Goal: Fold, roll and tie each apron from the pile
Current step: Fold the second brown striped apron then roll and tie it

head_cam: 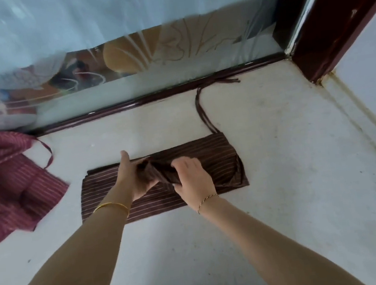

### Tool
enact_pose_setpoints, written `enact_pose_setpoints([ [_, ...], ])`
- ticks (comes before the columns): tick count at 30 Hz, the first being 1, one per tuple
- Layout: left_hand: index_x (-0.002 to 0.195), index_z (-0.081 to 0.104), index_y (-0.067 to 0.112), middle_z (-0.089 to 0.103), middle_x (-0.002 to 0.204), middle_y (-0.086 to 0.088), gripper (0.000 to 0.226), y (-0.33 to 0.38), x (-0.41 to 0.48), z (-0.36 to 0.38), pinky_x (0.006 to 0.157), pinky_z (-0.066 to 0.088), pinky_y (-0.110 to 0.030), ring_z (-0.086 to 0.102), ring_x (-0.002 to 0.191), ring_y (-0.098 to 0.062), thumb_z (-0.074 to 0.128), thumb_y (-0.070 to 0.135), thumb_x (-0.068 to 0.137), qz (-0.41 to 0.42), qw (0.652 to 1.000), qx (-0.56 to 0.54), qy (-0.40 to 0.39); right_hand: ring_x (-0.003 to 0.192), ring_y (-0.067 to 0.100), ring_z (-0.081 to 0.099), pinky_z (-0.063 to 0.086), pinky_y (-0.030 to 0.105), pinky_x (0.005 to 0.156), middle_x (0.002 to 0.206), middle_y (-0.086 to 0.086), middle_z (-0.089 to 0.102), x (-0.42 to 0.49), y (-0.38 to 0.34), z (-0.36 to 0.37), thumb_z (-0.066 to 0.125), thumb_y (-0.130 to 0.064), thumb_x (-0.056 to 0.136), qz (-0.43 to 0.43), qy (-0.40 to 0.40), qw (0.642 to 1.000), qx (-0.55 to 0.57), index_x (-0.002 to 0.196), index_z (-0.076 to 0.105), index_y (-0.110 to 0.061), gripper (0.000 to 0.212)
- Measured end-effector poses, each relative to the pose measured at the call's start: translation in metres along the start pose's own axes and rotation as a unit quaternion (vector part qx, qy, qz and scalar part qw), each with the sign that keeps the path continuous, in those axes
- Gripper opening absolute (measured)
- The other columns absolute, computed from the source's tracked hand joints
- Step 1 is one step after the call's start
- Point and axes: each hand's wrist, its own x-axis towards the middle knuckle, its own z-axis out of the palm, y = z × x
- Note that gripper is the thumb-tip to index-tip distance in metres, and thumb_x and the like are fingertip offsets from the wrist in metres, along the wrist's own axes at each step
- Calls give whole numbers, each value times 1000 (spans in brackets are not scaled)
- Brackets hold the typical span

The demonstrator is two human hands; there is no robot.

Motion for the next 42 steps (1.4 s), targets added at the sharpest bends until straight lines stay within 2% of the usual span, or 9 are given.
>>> enact_pose_setpoints([
  [2,123,47,-1,59,119,-19,71,-1,1,-18,81,52,-43,59,110,-34,42,61,90,-1,997,80,12,118,24,44,49,38,93,129,6,47,-1,1,9,65,-22,86,-8,-87,996,25,127,46,-11,46],
  [5,123,55,-2,65,110,-19,44,0,14,-23,66,58,-38,67,91,-32,64,24,89,76,958,269,67,115,20,50,51,35,89,126,3,50,-4,8,4,57,-14,87,-20,-52,998,42,125,49,-11,39],
  [9,117,60,5,63,113,-17,28,6,25,-19,89,53,-45,62,100,-31,61,12,90,166,886,406,147,109,27,53,53,31,76,119,9,55,1,24,-10,58,-2,85,53,92,993,-55,118,58,-6,34],
  [12,120,56,6,60,118,-13,29,9,25,-15,92,49,-36,57,106,-29,56,15,93,238,806,511,180,119,25,43,51,31,82,134,7,42,9,35,-8,53,-20,94,111,-13,989,-92,134,46,-14,41],
  [18,139,37,14,35,142,-12,52,21,30,-36,105,35,-48,32,132,-33,53,35,94,234,519,801,185,135,32,25,36,47,100,157,8,11,6,24,22,35,-54,95,149,-136,960,-192,148,19,-28,61],
  [23,124,46,14,54,123,-8,43,26,25,-32,97,37,-43,48,117,-29,44,46,95,203,369,892,163,140,32,16,31,50,104,159,7,-1,3,34,21,37,-55,95,147,-151,945,-249,150,9,-29,67],
  [29,112,52,18,59,116,-8,27,-16,21,3,90,38,-36,54,110,-29,55,32,89,148,458,876,22,144,36,6,13,53,116,159,11,-2,34,92,-50,62,-28,87,228,-148,905,-328,146,28,-28,68],
  [33,112,50,10,60,114,-12,24,-62,21,24,87,47,-38,58,103,-28,50,27,95,120,546,829,-30,132,32,30,34,39,104,149,11,29,19,109,-65,59,-9,85,194,-30,940,-278,134,49,-16,51],
  [42,109,54,12,60,106,-4,45,-126,4,55,84,50,-35,59,98,-21,46,53,93,130,536,833,-43,98,20,52,44,29,68,114,6,48,-43,104,-47,50,-16,94,196,89,969,-120,118,54,-13,24],
])
